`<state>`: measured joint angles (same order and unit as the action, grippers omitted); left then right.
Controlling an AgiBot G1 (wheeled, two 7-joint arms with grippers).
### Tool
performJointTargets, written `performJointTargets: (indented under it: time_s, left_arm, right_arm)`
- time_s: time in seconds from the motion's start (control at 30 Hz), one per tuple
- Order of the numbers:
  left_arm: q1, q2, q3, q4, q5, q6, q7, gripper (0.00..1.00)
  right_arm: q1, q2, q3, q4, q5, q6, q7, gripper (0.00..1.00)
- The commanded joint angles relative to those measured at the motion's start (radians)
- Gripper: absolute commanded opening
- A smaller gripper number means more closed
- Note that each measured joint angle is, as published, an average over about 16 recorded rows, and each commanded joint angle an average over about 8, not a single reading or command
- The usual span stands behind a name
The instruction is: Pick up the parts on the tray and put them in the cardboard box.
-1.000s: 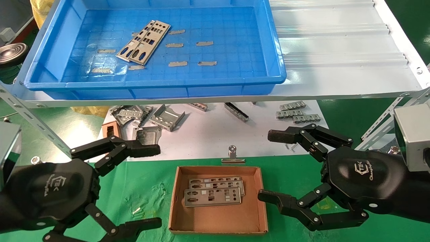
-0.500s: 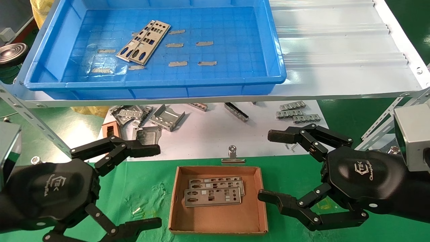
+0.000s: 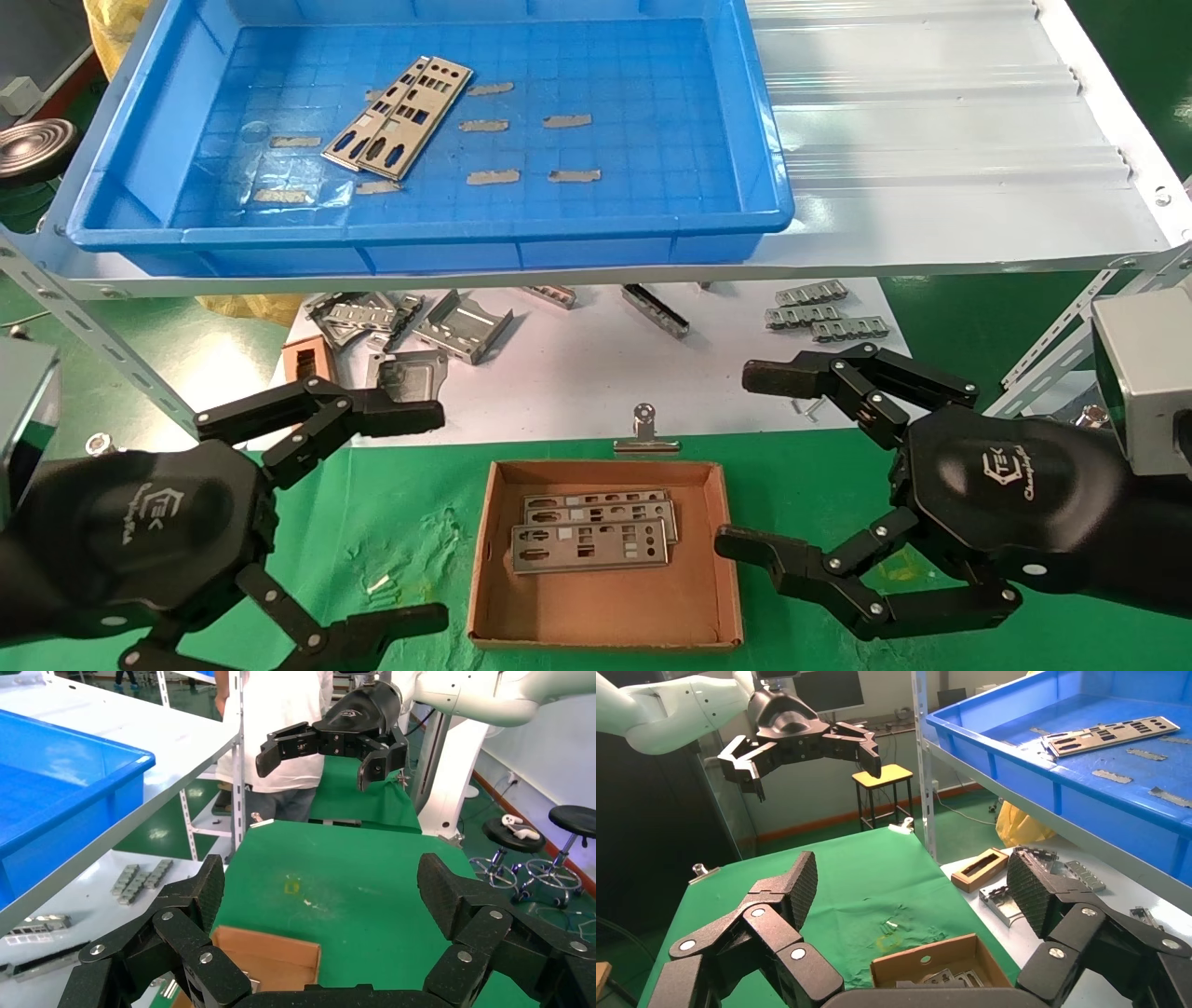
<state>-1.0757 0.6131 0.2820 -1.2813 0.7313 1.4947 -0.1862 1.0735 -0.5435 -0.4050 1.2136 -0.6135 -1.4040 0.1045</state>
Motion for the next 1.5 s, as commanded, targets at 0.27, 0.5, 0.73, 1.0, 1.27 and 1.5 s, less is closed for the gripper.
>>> performJointTargets:
  time_s: [0.27, 0.5, 0.73, 1.0, 1.27, 1.5]
  left_arm:
    - [0.0, 0.0, 0.0, 0.0, 0.0, 0.0, 0.0, 1.0]
    - [0.0, 0.0, 0.0, 0.0, 0.0, 0.0, 0.0, 1.0]
    - [0.0, 0.0, 0.0, 0.0, 0.0, 0.0, 0.0, 1.0]
    - [0.0, 0.0, 0.0, 0.0, 0.0, 0.0, 0.0, 1.0]
    - [0.0, 0.0, 0.0, 0.0, 0.0, 0.0, 0.0, 1.0]
    - [0.0, 0.0, 0.0, 0.0, 0.0, 0.0, 0.0, 1.0]
  right_arm:
    - [0.0, 0.0, 0.0, 0.0, 0.0, 0.0, 0.0, 1.0]
    - [0.0, 0.0, 0.0, 0.0, 0.0, 0.0, 0.0, 1.0]
    - [0.0, 0.0, 0.0, 0.0, 0.0, 0.0, 0.0, 1.0]
    - [0.0, 0.0, 0.0, 0.0, 0.0, 0.0, 0.0, 1.0]
    - [0.0, 0.0, 0.0, 0.0, 0.0, 0.0, 0.0, 1.0]
    - [0.0, 0.0, 0.0, 0.0, 0.0, 0.0, 0.0, 1.0]
